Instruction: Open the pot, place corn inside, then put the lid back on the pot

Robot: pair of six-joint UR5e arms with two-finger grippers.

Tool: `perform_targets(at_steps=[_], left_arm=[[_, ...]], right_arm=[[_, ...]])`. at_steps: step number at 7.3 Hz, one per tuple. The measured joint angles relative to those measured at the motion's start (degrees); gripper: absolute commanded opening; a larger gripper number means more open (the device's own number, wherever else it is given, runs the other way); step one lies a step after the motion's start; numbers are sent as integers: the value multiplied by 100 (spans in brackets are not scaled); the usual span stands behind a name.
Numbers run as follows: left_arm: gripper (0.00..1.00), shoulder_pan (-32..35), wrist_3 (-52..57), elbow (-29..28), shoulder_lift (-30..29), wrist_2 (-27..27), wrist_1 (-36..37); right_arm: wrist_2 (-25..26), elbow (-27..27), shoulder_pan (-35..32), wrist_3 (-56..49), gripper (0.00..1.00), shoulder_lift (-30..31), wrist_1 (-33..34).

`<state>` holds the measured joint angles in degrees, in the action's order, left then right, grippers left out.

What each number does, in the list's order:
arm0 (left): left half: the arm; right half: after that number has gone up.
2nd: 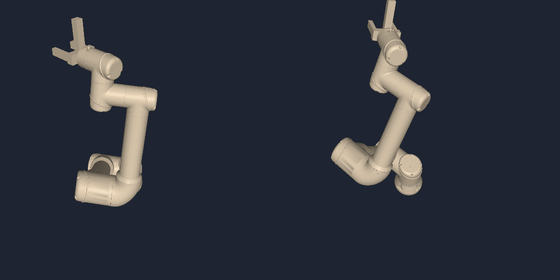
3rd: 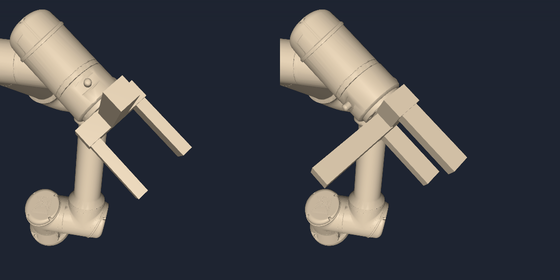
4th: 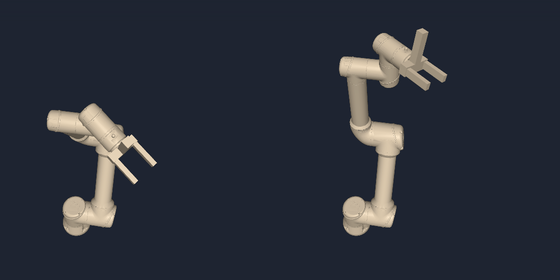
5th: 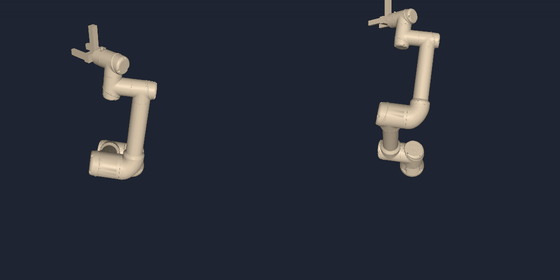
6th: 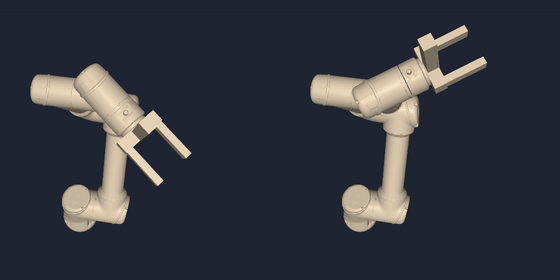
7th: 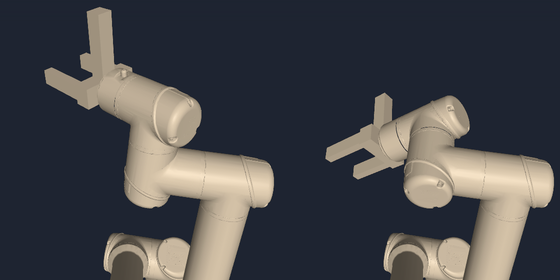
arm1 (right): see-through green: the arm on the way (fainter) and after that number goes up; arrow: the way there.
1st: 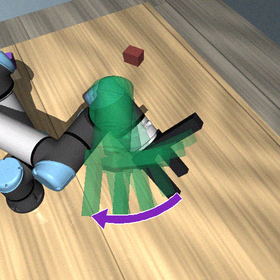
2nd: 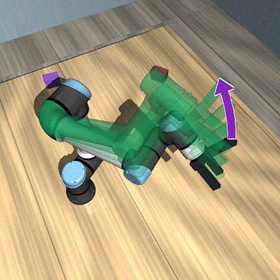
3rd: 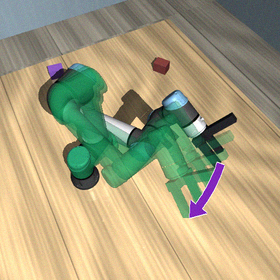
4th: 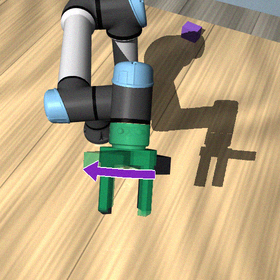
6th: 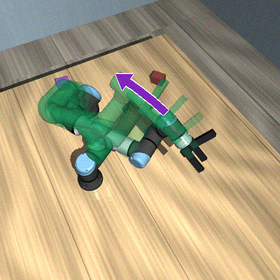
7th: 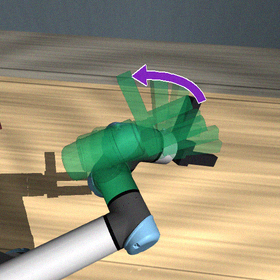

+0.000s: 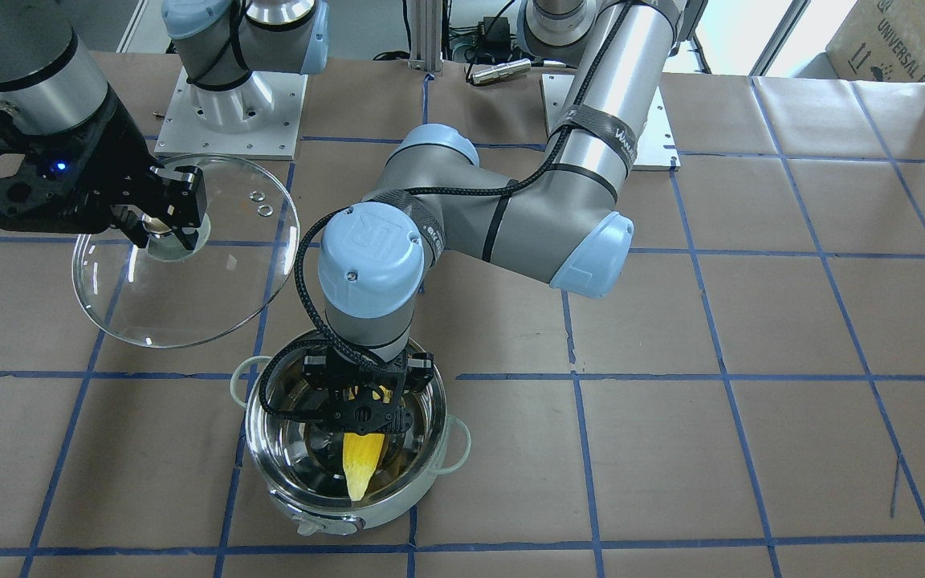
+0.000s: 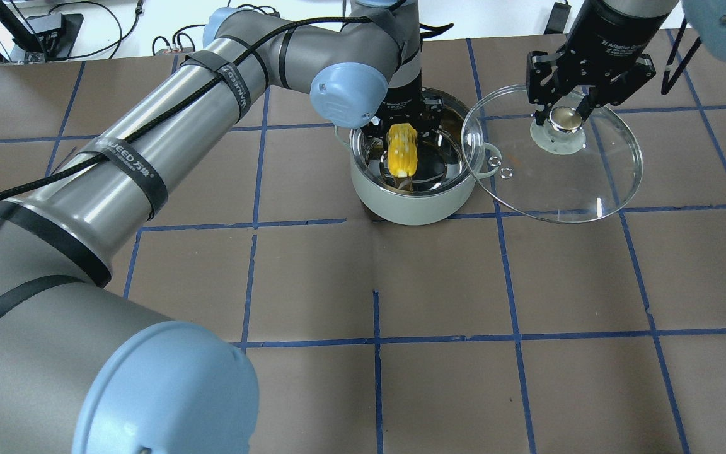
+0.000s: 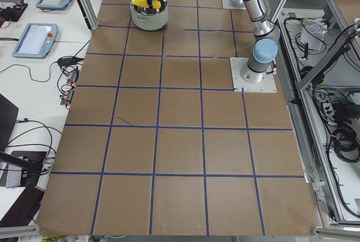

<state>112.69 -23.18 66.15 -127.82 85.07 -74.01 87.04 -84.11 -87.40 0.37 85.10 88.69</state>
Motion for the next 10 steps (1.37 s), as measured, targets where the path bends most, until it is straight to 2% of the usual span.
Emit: perform_targets(at_steps=[3, 5, 7, 10], left_arm=[[100, -52, 15, -69, 82, -18, -20], [100, -301, 227, -19, 355, -37, -156], [100, -933, 967, 39, 871, -30, -744], [100, -1601, 2001, 206, 1927, 183, -1958]], right_arm=[[-3, 2, -22, 7, 31, 3, 8], [22, 76, -58, 15, 31, 5, 45], [3, 176, -154, 19, 31, 17, 57], [-5, 491, -817, 126, 31, -313, 194]])
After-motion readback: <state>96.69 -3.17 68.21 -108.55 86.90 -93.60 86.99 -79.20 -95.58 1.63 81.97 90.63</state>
